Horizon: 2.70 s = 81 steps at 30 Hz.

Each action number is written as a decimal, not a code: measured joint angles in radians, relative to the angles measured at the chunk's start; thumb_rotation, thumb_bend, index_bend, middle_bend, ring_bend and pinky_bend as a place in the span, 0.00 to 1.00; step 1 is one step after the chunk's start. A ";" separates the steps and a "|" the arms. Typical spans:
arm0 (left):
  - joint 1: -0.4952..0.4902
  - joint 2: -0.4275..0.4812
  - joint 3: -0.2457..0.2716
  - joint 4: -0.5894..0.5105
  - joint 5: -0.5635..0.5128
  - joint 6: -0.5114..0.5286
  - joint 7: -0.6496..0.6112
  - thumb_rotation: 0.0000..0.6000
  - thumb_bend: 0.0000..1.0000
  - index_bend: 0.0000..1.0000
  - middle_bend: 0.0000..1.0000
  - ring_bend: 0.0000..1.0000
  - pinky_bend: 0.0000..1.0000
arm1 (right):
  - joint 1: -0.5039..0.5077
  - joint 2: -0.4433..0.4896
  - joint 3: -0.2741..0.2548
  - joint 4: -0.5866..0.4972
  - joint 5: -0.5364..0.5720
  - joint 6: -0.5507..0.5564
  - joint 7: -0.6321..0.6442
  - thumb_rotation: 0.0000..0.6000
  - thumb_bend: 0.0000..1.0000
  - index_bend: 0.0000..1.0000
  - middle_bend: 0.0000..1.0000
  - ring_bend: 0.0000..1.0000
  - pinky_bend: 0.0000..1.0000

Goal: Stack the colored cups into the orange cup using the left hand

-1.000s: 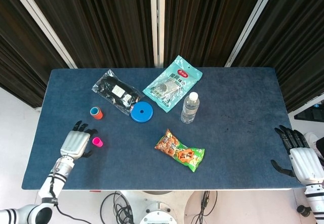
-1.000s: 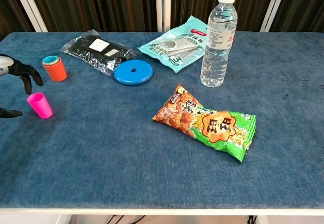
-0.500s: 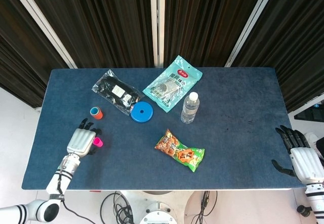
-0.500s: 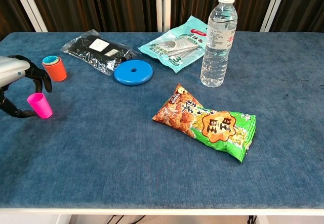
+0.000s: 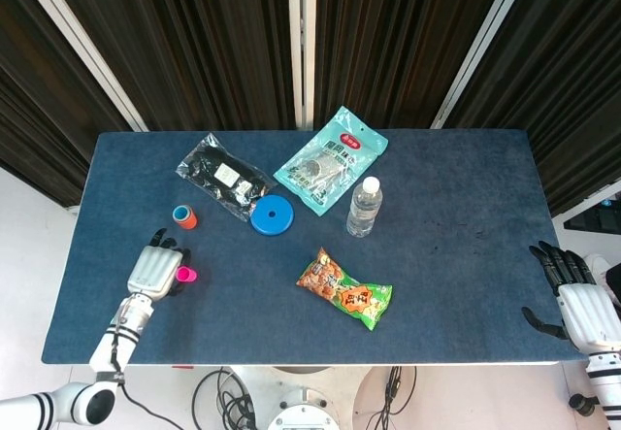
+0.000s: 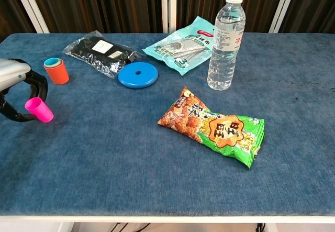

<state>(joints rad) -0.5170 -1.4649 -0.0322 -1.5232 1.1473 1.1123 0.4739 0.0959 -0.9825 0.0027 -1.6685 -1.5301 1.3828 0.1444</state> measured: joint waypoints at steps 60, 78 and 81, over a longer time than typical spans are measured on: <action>-0.177 -0.066 -0.246 0.238 -0.358 -0.119 -0.109 1.00 0.22 0.11 0.19 0.12 0.10 | -0.007 0.015 0.007 0.002 0.004 0.015 0.035 1.00 0.21 0.00 0.00 0.00 0.00; 0.166 0.190 0.011 -0.053 0.099 0.292 -0.286 1.00 0.14 0.08 0.10 0.00 0.04 | -0.007 -0.015 0.006 0.035 -0.012 0.029 -0.065 1.00 0.18 0.00 0.00 0.00 0.00; 0.260 0.228 0.112 -0.052 0.226 0.383 -0.304 1.00 0.14 0.08 0.08 0.00 0.04 | -0.013 -0.039 0.011 0.057 -0.012 0.050 -0.138 1.00 0.17 0.00 0.00 0.00 0.00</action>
